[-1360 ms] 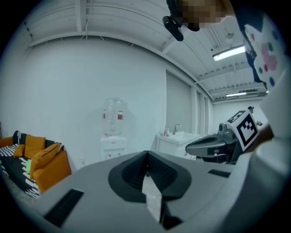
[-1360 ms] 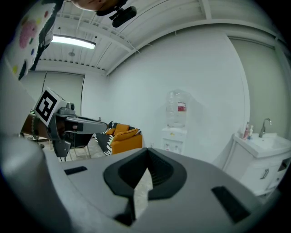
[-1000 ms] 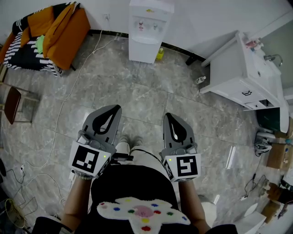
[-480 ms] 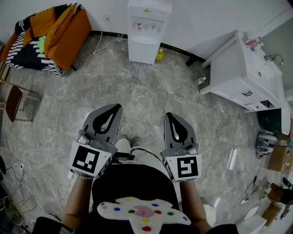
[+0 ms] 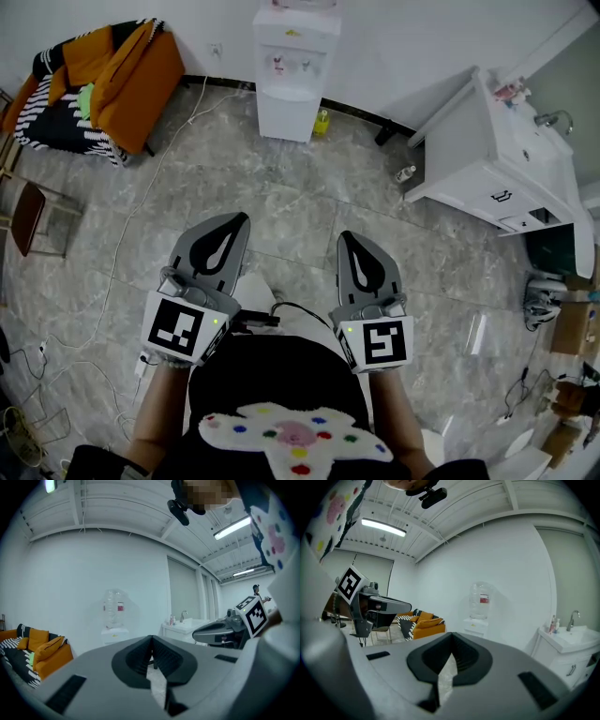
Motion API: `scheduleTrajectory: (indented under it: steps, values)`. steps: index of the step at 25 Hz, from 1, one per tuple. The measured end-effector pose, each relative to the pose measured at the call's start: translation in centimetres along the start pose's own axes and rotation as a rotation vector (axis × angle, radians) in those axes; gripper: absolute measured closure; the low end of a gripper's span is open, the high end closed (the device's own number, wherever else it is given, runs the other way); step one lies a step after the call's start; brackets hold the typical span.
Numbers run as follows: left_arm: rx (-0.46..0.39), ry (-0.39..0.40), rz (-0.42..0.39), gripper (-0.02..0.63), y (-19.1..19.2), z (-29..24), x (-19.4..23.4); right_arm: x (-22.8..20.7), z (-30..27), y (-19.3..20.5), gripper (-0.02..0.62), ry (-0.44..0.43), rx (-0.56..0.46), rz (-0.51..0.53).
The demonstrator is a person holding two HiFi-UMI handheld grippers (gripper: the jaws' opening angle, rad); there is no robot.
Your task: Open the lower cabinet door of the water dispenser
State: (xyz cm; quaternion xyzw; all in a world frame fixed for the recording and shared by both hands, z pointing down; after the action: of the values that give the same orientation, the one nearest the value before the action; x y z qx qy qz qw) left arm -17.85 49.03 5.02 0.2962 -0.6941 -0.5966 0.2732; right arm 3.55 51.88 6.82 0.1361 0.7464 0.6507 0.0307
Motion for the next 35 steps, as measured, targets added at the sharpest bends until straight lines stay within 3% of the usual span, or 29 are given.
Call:
scheduleTrajectory:
  steps: [17,23,35]
  values:
    - [-0.006,0.056,0.008,0.594,0.9,-4.5,2.9,-0.8,-3.1,0.7,0.592,0.045,0.043,0.000]
    - [-0.004,0.079,0.013,0.594,0.5,-8.0,6.4,-2.8,-7.3,0.3,0.592,0.093,0.054,0.013]
    - [-0.020,0.112,-0.002,0.594,-2.0,-16.6,15.2,-5.3,-20.0,-2.6,0.592,0.066,0.069,-0.009]
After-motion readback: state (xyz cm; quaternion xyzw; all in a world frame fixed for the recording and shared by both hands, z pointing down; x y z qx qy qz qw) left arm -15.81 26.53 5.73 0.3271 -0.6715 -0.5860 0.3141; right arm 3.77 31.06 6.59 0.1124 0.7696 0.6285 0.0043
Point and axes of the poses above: the fingertips, and each gripper's own axes: z backward along the fingers, x to its left, y out of its underside, the point moved 7 cm from there along z, backward along the fingers, and after that the axes turned 9 degrees about y, right-handed, at the moved point
